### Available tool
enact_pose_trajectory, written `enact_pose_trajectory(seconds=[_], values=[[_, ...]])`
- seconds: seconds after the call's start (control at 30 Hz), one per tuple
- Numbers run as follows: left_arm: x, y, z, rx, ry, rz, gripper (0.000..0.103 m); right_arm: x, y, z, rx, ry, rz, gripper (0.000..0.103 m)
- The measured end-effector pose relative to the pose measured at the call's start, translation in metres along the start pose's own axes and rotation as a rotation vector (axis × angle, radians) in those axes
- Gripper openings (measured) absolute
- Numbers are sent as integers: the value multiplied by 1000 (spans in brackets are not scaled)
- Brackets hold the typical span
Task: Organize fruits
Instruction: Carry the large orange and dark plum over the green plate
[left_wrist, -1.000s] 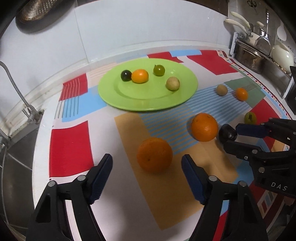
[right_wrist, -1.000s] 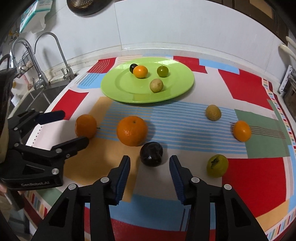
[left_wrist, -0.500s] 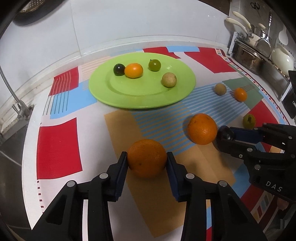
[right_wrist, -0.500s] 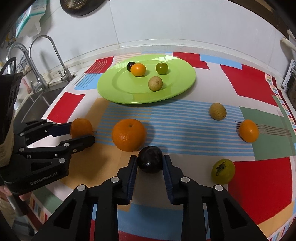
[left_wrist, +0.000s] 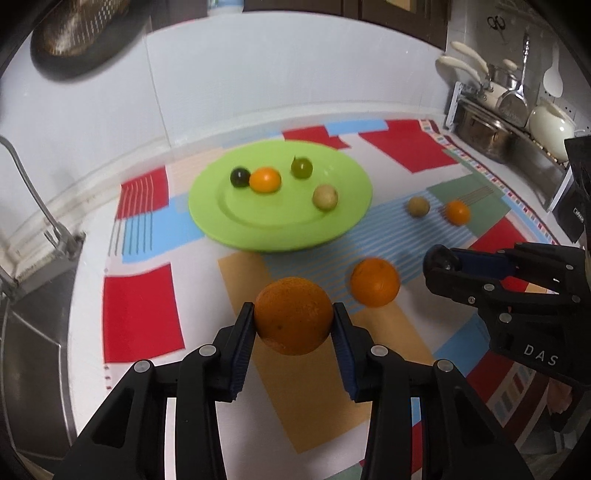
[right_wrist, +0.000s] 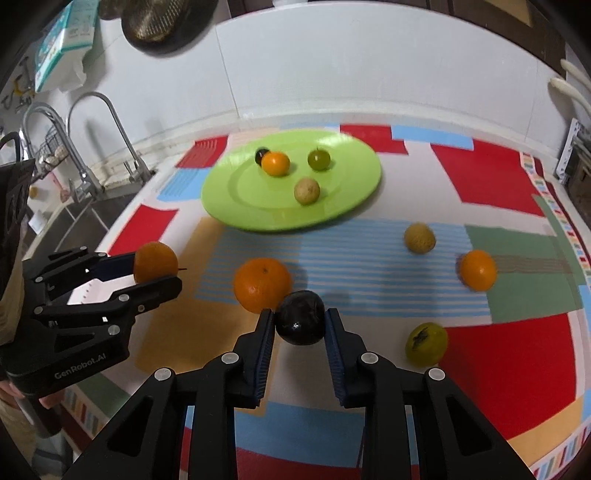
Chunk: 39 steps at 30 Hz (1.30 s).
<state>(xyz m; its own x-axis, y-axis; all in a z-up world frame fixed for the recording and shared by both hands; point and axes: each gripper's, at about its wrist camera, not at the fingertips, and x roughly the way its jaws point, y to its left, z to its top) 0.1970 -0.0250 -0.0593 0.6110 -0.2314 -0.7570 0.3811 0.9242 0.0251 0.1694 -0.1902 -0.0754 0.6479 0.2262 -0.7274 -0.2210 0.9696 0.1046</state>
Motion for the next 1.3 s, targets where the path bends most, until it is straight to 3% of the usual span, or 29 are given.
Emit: enact_pose_trajectory(seconds=[0.6,0.87,1.3], values=[[-5,15,66,20,-116,36,40,-11,3,75,-52,-140,24,29],[17,25,82,-19,-100,31,40,10,-3,103,-66,-137,17,29],[66,39,89,-57,-21,53,40,63,-18,125,-42,-56,13,29]])
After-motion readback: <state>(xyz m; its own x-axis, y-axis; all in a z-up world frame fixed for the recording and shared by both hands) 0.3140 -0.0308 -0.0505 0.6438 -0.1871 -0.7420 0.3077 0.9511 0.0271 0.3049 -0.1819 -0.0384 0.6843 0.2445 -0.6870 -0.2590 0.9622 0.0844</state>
